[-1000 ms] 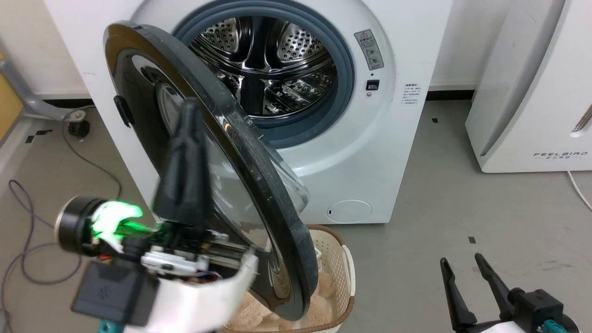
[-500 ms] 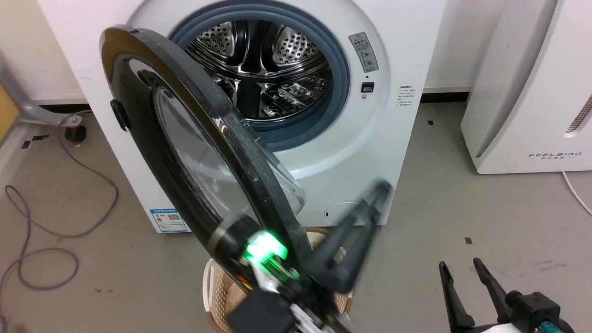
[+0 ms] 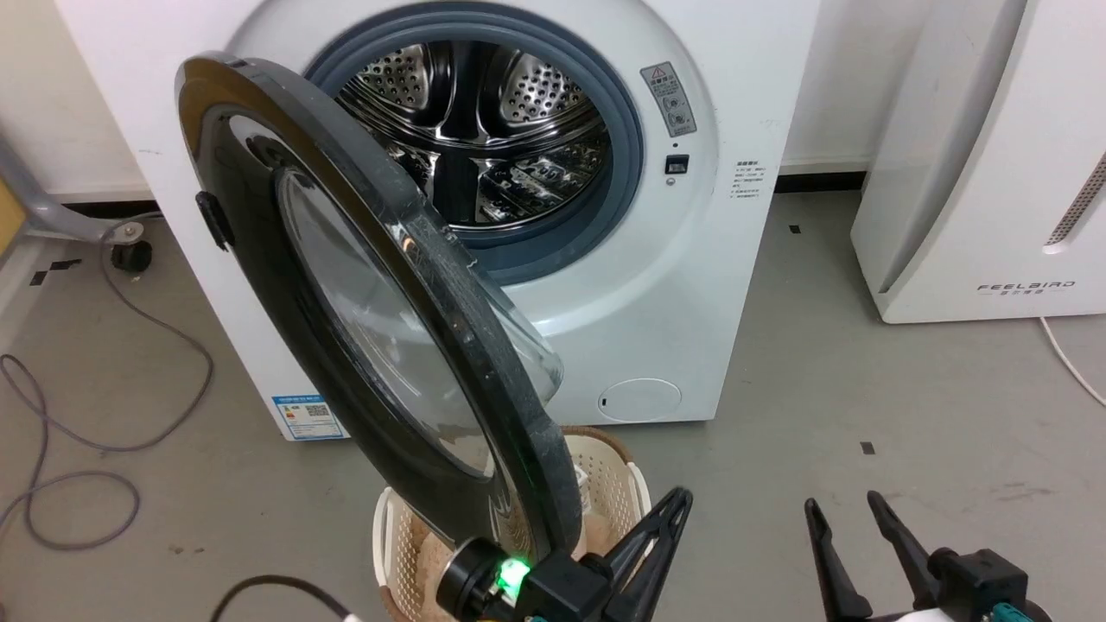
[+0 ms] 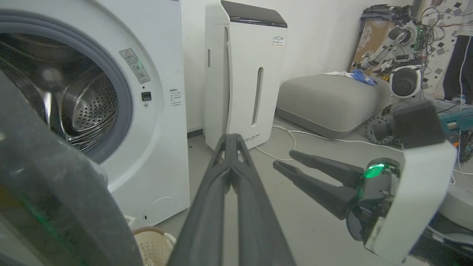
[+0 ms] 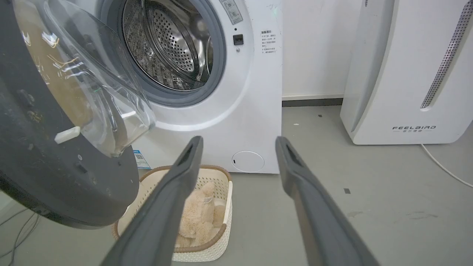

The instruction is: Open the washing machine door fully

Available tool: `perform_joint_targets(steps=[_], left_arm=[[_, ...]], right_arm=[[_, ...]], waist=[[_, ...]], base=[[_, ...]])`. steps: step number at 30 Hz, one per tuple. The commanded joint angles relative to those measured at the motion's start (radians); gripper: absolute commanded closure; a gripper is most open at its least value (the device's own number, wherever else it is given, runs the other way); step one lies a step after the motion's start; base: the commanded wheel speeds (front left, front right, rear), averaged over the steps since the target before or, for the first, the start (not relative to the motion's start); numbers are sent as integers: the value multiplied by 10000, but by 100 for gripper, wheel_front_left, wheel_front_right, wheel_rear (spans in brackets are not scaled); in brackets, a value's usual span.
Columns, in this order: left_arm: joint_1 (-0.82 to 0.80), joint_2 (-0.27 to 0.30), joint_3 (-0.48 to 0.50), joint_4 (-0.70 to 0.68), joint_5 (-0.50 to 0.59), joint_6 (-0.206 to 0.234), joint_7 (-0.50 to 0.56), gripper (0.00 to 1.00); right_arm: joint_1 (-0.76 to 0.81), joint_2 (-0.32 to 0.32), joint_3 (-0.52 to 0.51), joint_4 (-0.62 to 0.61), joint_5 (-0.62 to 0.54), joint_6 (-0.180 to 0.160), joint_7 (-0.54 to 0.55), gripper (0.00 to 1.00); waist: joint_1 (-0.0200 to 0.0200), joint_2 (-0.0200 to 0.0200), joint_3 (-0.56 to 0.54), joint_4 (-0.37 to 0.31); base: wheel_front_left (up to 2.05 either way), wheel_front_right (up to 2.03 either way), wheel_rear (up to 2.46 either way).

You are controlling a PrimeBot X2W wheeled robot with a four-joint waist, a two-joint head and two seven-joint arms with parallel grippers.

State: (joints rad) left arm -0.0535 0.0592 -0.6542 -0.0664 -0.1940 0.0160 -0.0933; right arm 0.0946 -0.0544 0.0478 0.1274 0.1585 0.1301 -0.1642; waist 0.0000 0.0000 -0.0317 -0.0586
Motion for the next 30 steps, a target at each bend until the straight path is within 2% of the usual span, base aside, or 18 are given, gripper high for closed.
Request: perform_joint_targets(steps=[1,5,15,24,30], left_arm=[[-36,6,-20,425,-72,84,-161,100],[-306,-25,-4,1179,-135,211,-360,100],[-1398,-82,314,2953,-676,996,-1047,100],[-1343,-79,481,3359,-1020,1670,-1189,100],[-767,245,765,2768,-1107,2162,-1070,100]], right_arm=[[-71,41,63,58,73,6,19,0],[-83,41,105,105,123,6,40,0],[-89,41,102,219,228,6,76,0],[-88,41,144,348,348,6,88,0],[-75,41,146,418,395,6,117,0]], waist=[[0,0,15,-31],[0,0,47,-83],[0,0,156,-175],[0,0,139,-88],[0,0,100,1]], base=[[0,0,0],[0,0,0],[0,0,0],[0,0,0],[0,0,0]])
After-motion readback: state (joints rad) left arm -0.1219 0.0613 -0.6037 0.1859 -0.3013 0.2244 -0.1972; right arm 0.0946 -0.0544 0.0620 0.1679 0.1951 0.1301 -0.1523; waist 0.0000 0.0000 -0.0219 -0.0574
